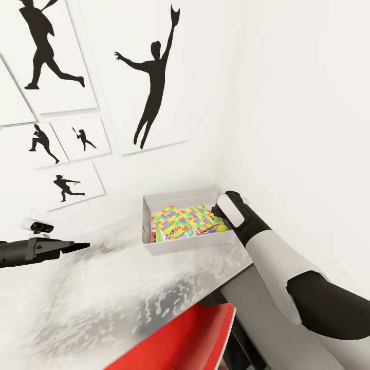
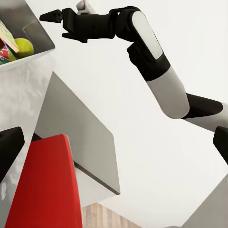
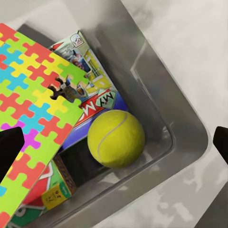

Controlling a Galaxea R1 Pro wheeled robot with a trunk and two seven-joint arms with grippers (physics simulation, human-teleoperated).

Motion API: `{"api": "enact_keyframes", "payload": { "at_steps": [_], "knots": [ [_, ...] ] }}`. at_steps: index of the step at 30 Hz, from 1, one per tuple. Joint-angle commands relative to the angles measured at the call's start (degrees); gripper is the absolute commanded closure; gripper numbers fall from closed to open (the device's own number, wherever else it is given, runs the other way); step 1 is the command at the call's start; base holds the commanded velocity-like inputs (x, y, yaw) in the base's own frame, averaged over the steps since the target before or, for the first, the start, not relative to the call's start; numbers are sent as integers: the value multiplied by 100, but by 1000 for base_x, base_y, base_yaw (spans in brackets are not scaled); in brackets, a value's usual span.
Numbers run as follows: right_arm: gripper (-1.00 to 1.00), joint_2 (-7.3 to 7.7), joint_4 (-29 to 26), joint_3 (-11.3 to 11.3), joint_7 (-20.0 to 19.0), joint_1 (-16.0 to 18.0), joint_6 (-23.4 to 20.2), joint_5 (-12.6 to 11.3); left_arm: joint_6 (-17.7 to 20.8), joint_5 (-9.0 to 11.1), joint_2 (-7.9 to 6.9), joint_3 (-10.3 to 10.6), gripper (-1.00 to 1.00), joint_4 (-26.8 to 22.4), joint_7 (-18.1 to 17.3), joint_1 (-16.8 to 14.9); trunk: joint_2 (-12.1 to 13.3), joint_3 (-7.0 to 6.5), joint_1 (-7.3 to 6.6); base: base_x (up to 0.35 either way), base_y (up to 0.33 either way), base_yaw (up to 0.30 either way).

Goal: Put all the toys in the child's room - the three board games (two on the bed and one on the table), the two jigsaw puzzles on the table, and the tennis ball on the table - inside the toy box on the table in the child's room.

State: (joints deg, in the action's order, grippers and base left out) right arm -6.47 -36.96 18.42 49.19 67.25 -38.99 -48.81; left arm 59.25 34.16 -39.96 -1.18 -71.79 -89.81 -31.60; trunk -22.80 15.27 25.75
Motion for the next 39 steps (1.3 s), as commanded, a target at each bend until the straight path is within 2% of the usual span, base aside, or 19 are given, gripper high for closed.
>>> {"api": "enact_keyframes", "payload": {
  "at_steps": [1, 10, 18, 29, 33, 37, 39],
  "knots": [
    [-100, 4, -5, 23, 47, 7, -18, -43, 61, 3, -3, 4, -100, -1, -19, -4, -12, 11, 4, 0, 0, 0],
    [-100, 12, -157, 3, 47, -14, -14, -49, 61, 2, -3, 0, -100, 13, -19, -4, -12, -10, 4, 0, 0, -15],
    [-100, 56, -1509, -1, 55, -298, -281, -106, 61, 3, -3, -1, -100, 19, -19, -4, -12, -77, 4, -2, 0, -76],
    [-100, 75, -2859, -63, 55, -426, -670, -128, 61, -4, -3, -4, -100, 16, -19, -4, -12, -177, 4, -134, 0, -94],
    [-100, 75, -3341, -286, 54, -625, -814, -135, 61, -3, -3, -5, -100, 16, -19, -4, -12, -213, 4, -233, 0, -106],
    [-100, 76, -4030, -792, -48, -1133, -1092, -202, 61, -5, -3, -5, -100, 19, -19, -4, -12, -249, 4, -241, 0, -111],
    [-100, 82, -4335, -1081, -315, -1494, -1208, -360, 61, -6, -3, -5, -100, 18, -19, -4, -12, -267, 4, -243, 0, -112]
  ]
}}
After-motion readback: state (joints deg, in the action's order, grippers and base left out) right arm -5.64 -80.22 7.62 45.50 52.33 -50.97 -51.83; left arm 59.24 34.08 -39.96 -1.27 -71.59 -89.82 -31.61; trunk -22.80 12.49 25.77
